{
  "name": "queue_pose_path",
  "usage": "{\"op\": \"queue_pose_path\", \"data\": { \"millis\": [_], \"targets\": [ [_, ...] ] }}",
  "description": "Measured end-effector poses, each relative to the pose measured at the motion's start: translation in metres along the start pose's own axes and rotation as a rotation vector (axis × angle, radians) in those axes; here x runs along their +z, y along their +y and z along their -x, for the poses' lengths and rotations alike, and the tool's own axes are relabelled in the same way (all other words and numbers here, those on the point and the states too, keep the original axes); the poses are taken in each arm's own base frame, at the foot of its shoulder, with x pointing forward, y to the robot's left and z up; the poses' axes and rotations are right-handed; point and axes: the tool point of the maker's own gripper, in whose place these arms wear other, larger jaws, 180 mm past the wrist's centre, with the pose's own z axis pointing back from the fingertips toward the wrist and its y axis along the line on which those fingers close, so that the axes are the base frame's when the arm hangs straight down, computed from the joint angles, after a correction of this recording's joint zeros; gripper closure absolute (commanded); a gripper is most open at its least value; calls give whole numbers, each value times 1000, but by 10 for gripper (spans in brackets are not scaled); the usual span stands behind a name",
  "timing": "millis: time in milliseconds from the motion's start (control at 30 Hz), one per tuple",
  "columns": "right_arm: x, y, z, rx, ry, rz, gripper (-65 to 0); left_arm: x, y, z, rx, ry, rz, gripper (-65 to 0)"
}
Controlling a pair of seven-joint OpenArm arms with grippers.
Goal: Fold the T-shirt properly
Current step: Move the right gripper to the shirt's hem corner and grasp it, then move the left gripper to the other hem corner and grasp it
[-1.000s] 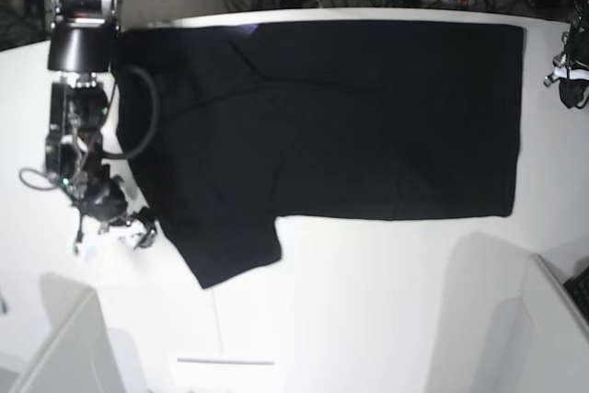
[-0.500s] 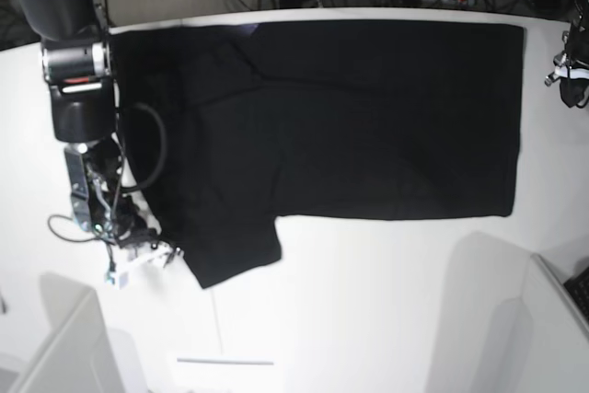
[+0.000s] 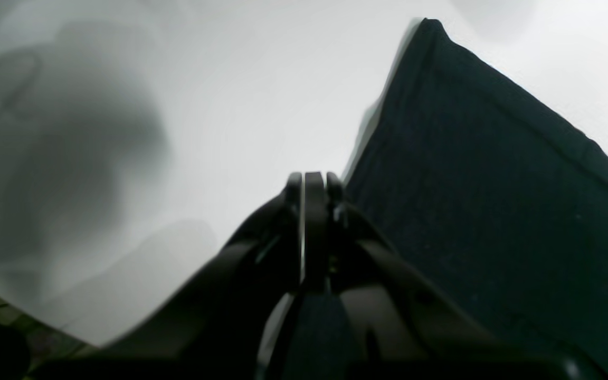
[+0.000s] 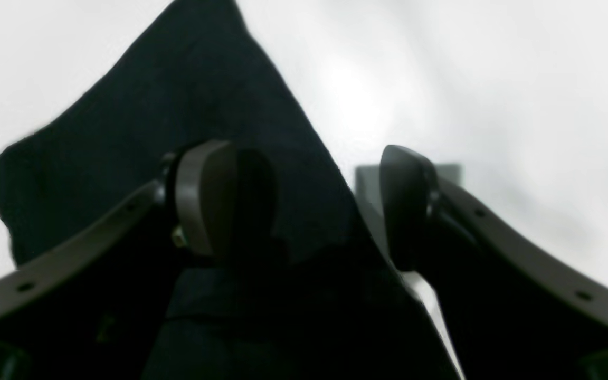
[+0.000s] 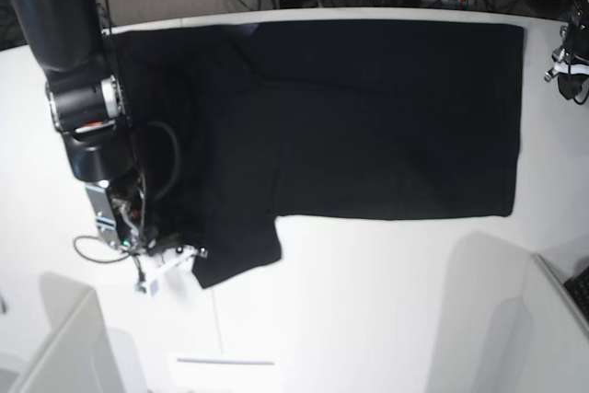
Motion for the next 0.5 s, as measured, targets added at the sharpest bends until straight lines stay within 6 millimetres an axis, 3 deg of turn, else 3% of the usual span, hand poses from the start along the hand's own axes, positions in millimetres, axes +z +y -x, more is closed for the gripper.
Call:
{"op": "queue_pose_path", "data": {
  "millis": [233, 433, 500],
  "targets": [
    [-4, 20, 3, 26, 0, -26, -365, 0, 0, 0, 0, 0, 0, 0],
    [-4, 12, 7, 28, 3, -12, -129, 0, 0, 0, -1, 1, 1, 0],
    [-4, 12, 8, 27, 8, -12, -21, -1, -1, -1, -1, -1, 4, 0]
  ]
}}
